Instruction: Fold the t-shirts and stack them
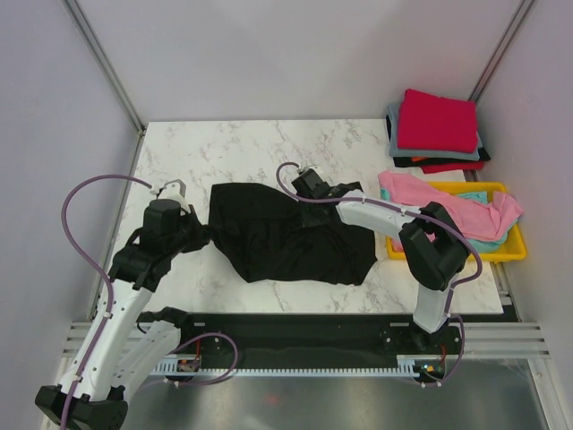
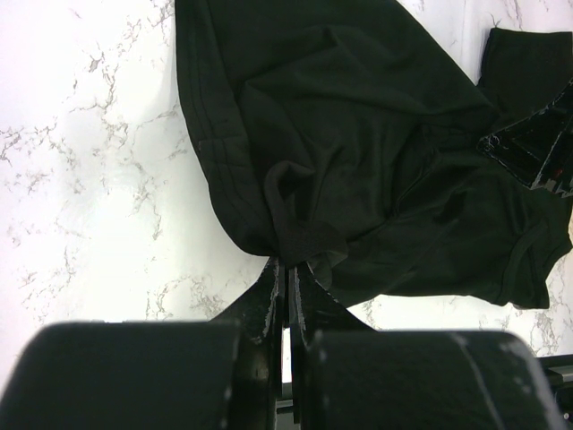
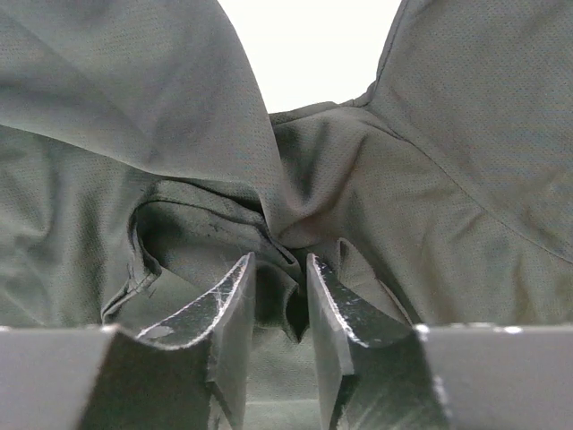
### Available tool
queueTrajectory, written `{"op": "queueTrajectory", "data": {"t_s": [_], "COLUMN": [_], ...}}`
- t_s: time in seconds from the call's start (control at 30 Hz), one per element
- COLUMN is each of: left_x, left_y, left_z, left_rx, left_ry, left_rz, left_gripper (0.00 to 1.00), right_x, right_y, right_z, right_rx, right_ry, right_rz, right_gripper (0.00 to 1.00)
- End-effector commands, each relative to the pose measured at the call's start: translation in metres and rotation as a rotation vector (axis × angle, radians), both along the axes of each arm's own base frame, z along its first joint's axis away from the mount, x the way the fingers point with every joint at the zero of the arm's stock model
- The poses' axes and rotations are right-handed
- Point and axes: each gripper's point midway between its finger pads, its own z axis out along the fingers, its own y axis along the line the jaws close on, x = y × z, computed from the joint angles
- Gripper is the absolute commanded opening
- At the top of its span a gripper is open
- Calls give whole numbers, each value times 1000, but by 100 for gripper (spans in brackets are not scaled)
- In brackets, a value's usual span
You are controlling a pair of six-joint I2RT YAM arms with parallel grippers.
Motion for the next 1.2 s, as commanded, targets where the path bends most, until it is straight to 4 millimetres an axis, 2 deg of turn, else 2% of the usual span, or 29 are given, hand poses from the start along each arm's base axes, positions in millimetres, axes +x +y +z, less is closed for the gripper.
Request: {"op": "queueTrajectory", "data": {"t_s": [0.0, 0.03, 0.1, 0.13, 0.17, 0.2, 0.33, 0.43, 0.47, 0.53, 0.57, 0.6, 0.63, 0.67, 0.7, 0.73, 0.77, 0.8, 0.83, 0.87, 0.9, 0.93, 0.97, 1.0, 1.03, 1.1, 1.17], "left_x": [5, 6, 6, 6, 6, 6, 6, 5, 4, 3, 4, 3, 3, 2, 0, -2, -5, -10, -12, -17, -27, -33, -40, -58, -69, -102, -121], "left_y": [1, 0, 0, 0, 0, 0, 1, 2, 4, 10, 16, 21, 26, 29, 31, 33, 38, 42, 46, 50, 53, 56, 53, 55, 56, 62, 68], "left_z": [7, 7, 7, 7, 7, 8, 8, 13, 15, 30, 38, 56, 68, 82, 111, 126, 143, 171, 189, 206, 233, 253, 269, 295, 316, 352, 375], "left_rx": [11, 10, 10, 10, 10, 10, 10, 12, 19, 41, 63, 72, 90, 100, 104, 107, 116, 117, 145, 159, 161, 180, 173, 155, 157, 141, 159], "left_ry": [-45, -45, -45, -45, -44, -47, -48, -66, -76, -122, -145, -184, -216, -253, -325, -365, -416, -485, -541, -593, -670, -742, -798, -894, -977, -1119, -1218], "left_rz": [-15, -17, -17, -17, -17, -17, -13, -9, -5, -2, 24, 43, 51, 60, 53, 52, 64, 75, 73, 74, 76, 71, 46, 40, 31, 35, 48], "left_gripper": [2, 2, 2, 2, 2, 2, 2, 2, 2, 2, 2, 2, 2, 2, 2, 2, 2, 2, 2, 2, 2, 2, 2, 2, 2, 2, 2], "right_x": [2, 2, 0, 0, 0, -2, -6, -8, -6, -8, -11, -12, -20, -24, -30, -36, -51, -58, -77, -85, -95, -120, -131, -143, -170, -195, -228], "right_y": [5, 5, 4, 2, 2, -1, -8, -13, -17, -28, -35, -40, -48, -50, -54, -59, -70, -74, -82, -87, -89, -94, -98, -104, -113, -127, -146], "right_z": [1, 1, 4, 5, 11, 12, 33, 60, 82, 108, 139, 159, 194, 220, 241, 260, 295, 316, 345, 361, 382, 406, 416, 435, 456, 486, 514], "right_rx": [16, 17, 19, 18, 25, 20, 23, 31, 47, 48, 83, 98, 149, 182, 214, 242, 292, 331, 394, 398, 436, 502, 524, 545, 601, 652, 703], "right_ry": [-11, -11, -18, -22, -35, -36, -70, -115, -163, -213, -278, -323, -386, -434, -473, -513, -594, -647, -712, -769, -835, -906, -953, -1039, -1117, -1248, -1364], "right_rz": [-9, -10, -13, -18, -21, -31, -44, -47, -59, -76, -73, -72, -71, -45, -32, -23, 8, 31, 78, 126, 168, 250, 290, 334, 397, 448, 493], "right_gripper": [38, 38, 26, 19, 5, 0, 0, 0, 0, 0, 0, 0, 0, 0, 0, 0, 0, 0, 0, 0, 0, 0, 0, 0, 0, 0, 0]}}
